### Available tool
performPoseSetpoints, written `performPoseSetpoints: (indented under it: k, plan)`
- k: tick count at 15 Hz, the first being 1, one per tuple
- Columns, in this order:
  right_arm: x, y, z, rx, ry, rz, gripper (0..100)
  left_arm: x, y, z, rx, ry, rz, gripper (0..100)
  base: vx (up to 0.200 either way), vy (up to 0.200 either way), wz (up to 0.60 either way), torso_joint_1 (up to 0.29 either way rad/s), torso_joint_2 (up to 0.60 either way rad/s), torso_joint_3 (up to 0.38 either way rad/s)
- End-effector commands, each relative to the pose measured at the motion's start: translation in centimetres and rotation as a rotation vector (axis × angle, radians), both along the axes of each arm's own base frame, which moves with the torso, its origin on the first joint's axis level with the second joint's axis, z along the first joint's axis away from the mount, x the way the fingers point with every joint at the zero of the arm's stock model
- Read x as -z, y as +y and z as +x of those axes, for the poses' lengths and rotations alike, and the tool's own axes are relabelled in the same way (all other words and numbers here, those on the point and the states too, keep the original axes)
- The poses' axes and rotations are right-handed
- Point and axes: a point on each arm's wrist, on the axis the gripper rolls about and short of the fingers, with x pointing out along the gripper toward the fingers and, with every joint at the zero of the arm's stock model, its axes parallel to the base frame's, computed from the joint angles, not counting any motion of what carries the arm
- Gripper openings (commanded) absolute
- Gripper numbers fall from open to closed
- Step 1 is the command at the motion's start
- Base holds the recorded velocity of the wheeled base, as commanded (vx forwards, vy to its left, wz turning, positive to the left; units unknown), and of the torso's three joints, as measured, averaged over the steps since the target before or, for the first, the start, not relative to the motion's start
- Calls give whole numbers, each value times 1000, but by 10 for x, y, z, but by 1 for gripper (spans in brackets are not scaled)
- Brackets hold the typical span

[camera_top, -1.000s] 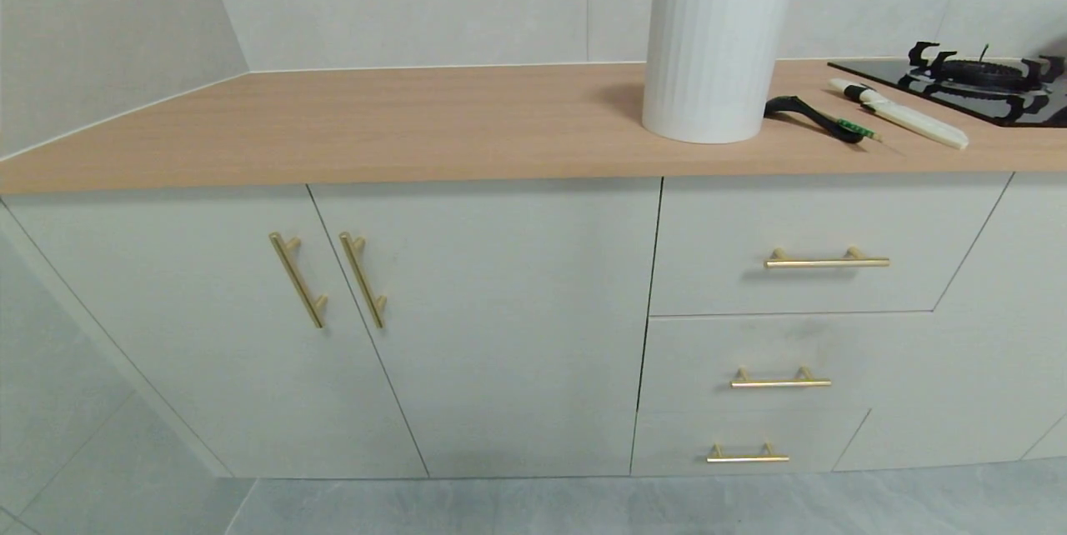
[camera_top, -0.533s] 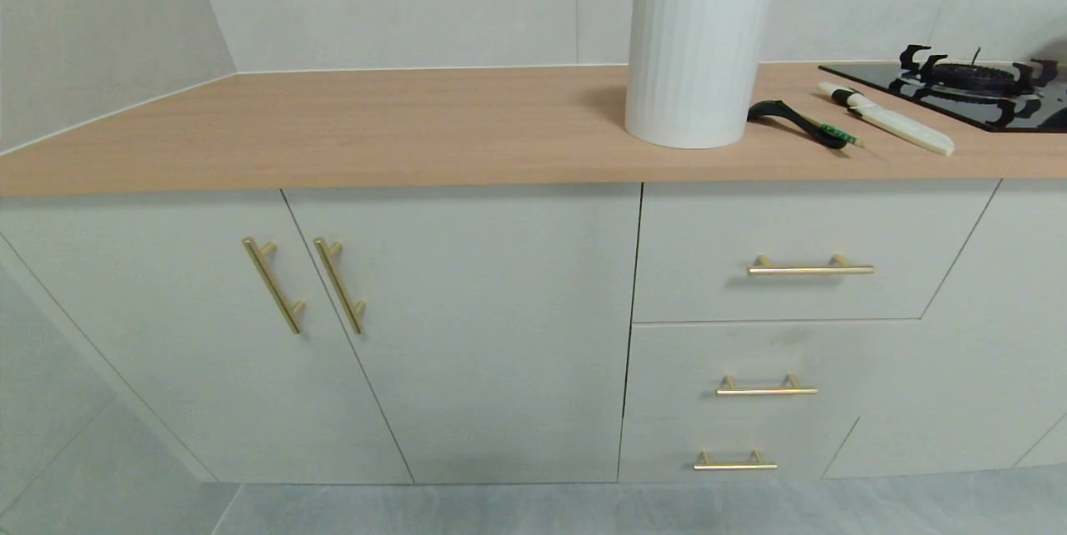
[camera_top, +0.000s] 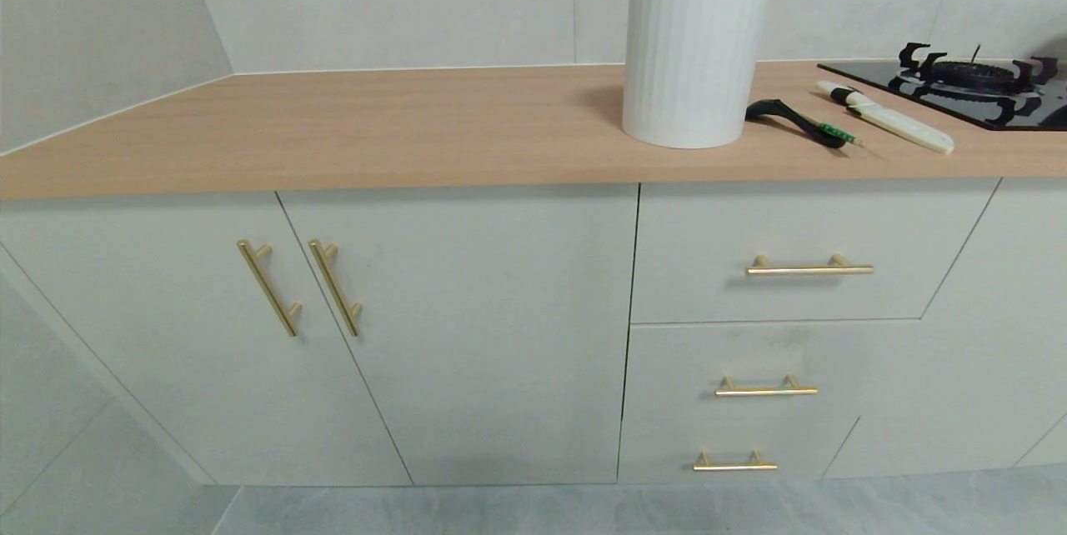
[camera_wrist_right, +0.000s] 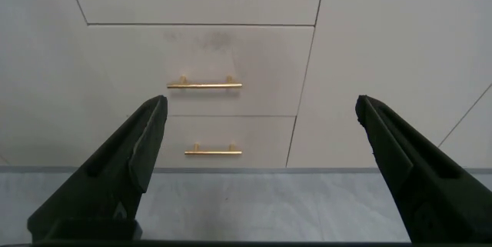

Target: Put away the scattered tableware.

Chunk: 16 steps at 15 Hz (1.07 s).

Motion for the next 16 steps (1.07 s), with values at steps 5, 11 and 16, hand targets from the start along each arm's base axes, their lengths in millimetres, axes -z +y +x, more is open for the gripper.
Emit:
performPoseSetpoints:
  k: [5,11,16]
  plan:
    - [-74,6,49,-252,299,15,100,0,0,0,-1,1,0,100,0,0,0,0,0,0]
    - [-61,31,199,-282,731,2,100,0,0,0,-1,1,0,100,0,0,0,0,0,0]
    - [-6,45,296,-203,831,-28,100,0,0,0,-2,1,0,100,0,0,0,0,0,0]
